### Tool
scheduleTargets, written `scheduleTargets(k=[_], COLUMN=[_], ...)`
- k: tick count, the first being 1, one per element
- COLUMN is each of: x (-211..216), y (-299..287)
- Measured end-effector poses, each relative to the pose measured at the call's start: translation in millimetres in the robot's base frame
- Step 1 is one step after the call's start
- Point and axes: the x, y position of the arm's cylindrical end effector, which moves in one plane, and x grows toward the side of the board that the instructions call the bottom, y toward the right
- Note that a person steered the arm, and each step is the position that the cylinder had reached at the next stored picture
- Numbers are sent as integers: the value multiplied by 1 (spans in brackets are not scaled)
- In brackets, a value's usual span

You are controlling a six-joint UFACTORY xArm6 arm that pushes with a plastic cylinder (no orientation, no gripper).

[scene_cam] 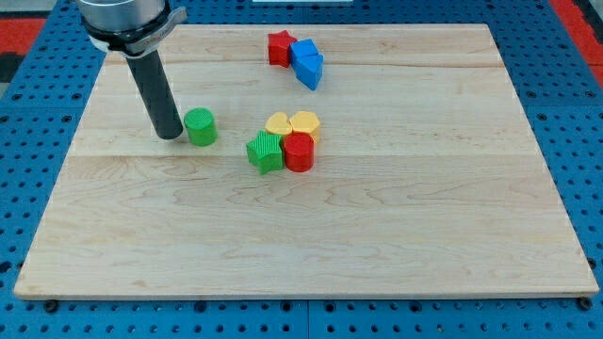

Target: Push the green circle above the green star

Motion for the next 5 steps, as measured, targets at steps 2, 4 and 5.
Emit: scheduleTargets(k=[2,4,5], x=[-10,0,0], y=[20,36,46])
